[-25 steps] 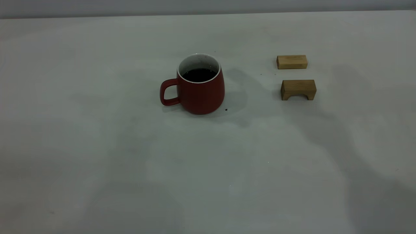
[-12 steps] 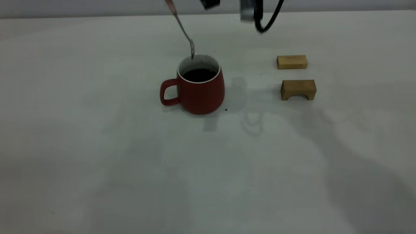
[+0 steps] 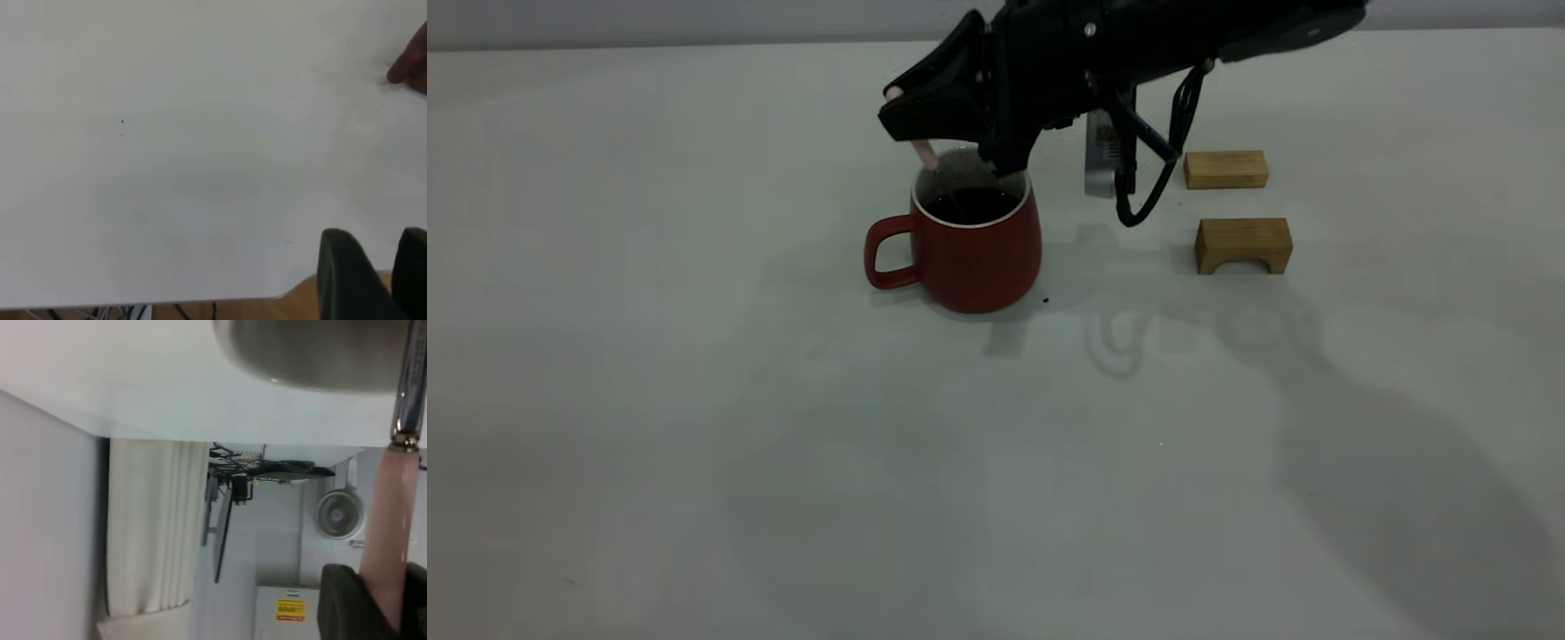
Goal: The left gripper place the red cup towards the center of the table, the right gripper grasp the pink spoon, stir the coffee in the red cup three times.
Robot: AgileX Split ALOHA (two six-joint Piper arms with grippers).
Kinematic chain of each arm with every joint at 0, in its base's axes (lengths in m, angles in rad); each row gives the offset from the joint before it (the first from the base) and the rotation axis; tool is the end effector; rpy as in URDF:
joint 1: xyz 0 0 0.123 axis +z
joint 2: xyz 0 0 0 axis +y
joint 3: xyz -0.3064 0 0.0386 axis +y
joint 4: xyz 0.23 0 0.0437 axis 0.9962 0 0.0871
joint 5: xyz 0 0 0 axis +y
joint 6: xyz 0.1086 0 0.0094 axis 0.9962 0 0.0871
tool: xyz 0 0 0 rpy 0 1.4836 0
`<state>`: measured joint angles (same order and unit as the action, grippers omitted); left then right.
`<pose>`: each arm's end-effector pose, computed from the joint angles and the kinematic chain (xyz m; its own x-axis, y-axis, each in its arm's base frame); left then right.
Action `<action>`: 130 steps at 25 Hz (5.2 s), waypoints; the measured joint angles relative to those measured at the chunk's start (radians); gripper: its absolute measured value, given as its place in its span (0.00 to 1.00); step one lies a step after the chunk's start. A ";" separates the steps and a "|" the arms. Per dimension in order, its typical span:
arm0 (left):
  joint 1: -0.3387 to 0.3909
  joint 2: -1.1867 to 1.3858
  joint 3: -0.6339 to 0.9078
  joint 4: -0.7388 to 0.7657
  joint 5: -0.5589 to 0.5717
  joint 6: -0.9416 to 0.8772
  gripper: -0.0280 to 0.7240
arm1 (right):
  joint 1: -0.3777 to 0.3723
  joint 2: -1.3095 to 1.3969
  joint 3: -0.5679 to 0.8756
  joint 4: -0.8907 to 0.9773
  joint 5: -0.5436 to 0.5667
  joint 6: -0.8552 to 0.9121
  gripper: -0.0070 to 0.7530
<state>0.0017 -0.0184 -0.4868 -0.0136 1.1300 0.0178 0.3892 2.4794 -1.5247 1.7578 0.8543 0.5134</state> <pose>-0.0334 -0.0014 0.2496 -0.5119 0.0111 -0.8590 0.0150 0.9999 0.0040 0.4244 0.2614 0.0738 -0.1561 0.4448 0.8819 0.9650 -0.1218 0.2323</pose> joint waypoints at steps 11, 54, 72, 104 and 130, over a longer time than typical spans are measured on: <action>0.000 0.000 0.000 0.000 0.000 0.001 0.36 | -0.051 0.001 -0.022 -0.131 0.011 0.235 0.21; 0.000 0.000 0.000 0.000 0.000 0.000 0.36 | -0.056 0.001 -0.022 -0.178 0.095 0.233 0.21; 0.000 0.000 0.000 0.000 0.000 0.000 0.36 | -0.039 0.001 -0.022 -0.126 0.048 0.075 0.21; 0.000 0.000 0.000 0.000 0.000 0.001 0.36 | -0.071 -0.777 -0.022 -1.137 0.332 -0.206 0.68; 0.000 0.000 0.000 0.000 0.001 0.000 0.36 | -0.291 -2.276 0.964 -1.699 0.354 -0.625 0.51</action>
<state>0.0017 -0.0186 -0.4864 -0.0136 1.1308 0.0180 0.0980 0.2033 -0.5606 0.0589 1.2084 -0.1115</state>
